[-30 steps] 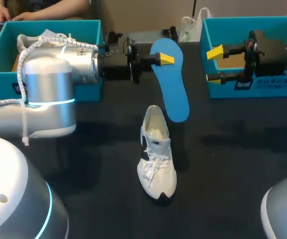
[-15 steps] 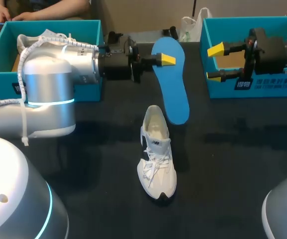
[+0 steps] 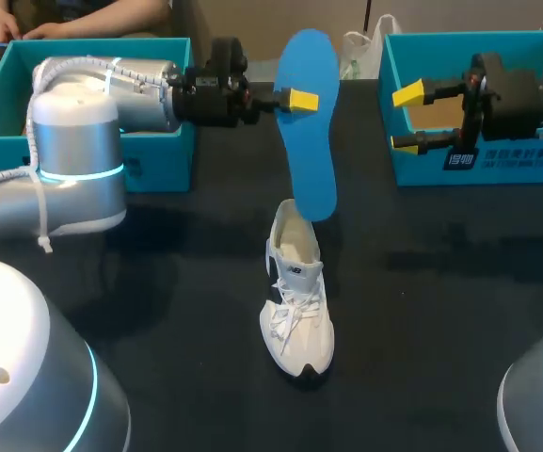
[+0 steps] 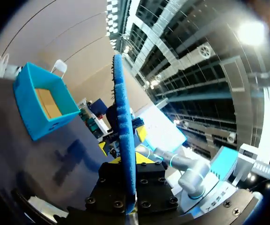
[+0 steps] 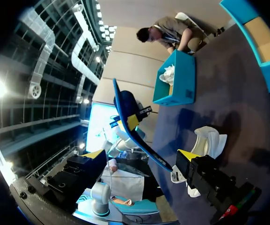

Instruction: Take the shoe out of the shoebox, open the shoe tongue, remove and reinsert the insole, then place the shoe into the shoebox

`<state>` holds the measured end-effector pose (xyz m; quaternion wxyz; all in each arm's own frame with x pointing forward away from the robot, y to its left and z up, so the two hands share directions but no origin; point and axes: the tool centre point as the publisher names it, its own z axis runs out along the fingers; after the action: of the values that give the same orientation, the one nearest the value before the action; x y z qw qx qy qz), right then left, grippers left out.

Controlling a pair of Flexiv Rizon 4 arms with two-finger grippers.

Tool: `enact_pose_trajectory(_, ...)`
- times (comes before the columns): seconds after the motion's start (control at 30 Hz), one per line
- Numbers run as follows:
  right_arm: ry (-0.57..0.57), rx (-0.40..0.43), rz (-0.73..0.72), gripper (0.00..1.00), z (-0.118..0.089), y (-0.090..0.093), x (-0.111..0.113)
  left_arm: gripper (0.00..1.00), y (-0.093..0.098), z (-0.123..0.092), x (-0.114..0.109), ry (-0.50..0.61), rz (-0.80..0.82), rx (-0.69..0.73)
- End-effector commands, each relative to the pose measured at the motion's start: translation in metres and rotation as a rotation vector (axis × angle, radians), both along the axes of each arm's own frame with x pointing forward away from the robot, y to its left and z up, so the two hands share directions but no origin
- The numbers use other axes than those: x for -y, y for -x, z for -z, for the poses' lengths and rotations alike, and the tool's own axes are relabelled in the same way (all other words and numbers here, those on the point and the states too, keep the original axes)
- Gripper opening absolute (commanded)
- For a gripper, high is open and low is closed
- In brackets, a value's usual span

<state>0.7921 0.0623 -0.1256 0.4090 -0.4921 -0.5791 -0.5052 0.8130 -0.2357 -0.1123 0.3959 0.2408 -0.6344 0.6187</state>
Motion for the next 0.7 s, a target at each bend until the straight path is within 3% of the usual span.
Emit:
enact_pose_trajectory(0.03,0.001,0.0,0.001,1.0,0.0,0.0,-0.001,0.0,0.001,-0.007,-0.002,0.123,-0.041,0.624)
enact_pose_trajectory(0.3,0.001,0.0,0.001,1.0,0.0,0.0,-0.001,0.0,-0.004,-0.02,-0.004,0.09,-0.05,1.0)
enact_pose_trajectory(0.47,0.001,0.0,0.001,1.0,0.0,0.0,-0.001,0.0,-0.01,-0.013,-0.006,0.085,0.01,1.417)
enact_pose_trajectory(0.7,0.001,0.0,0.001,1.0,0.0,0.0,-0.001,0.0,-0.015,-0.007,-0.008,0.03,0.048,1.55)
